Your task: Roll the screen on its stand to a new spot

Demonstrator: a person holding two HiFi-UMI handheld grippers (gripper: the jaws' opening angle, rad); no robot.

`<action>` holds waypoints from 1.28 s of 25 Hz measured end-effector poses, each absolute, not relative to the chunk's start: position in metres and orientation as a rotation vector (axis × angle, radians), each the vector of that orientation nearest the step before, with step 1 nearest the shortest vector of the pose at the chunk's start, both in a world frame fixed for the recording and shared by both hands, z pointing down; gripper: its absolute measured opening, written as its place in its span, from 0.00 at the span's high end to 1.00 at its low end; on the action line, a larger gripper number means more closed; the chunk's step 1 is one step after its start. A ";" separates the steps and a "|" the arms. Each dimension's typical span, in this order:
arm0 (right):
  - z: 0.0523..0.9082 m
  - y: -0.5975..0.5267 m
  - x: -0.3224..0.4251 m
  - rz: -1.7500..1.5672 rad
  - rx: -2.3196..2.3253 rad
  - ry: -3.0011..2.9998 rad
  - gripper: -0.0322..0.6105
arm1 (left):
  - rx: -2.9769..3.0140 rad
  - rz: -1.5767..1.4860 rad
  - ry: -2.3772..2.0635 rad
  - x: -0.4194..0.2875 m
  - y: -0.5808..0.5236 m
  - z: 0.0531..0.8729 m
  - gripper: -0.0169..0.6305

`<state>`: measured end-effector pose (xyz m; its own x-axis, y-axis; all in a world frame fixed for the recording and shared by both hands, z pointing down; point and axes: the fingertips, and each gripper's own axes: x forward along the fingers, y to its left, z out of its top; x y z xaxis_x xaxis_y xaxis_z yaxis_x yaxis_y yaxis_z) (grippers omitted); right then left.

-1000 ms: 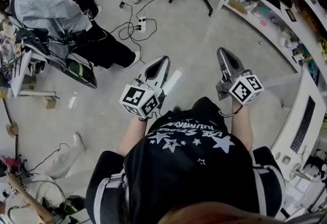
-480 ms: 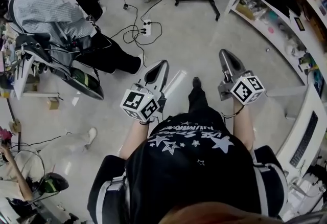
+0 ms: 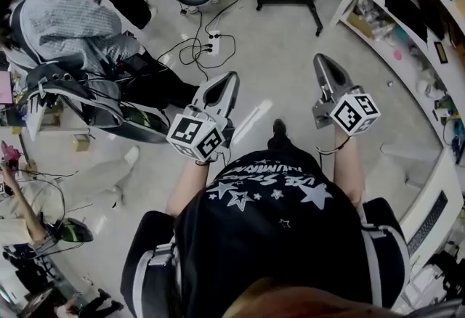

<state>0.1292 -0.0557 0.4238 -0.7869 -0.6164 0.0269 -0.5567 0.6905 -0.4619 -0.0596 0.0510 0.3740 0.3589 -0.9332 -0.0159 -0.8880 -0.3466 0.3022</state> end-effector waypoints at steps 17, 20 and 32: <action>0.436 -0.216 0.160 -0.718 -1.008 2.752 0.94 | 2.332 -0.281 -1.715 -0.059 -0.108 0.372 0.95; 0.440 -0.228 0.163 -0.745 -1.005 2.745 0.94 | 2.322 -0.273 -1.730 -0.059 -0.123 0.371 0.95; 0.437 -0.308 0.128 -0.717 -1.148 2.738 0.94 | 2.362 -0.357 -1.630 -0.116 -0.239 0.365 0.95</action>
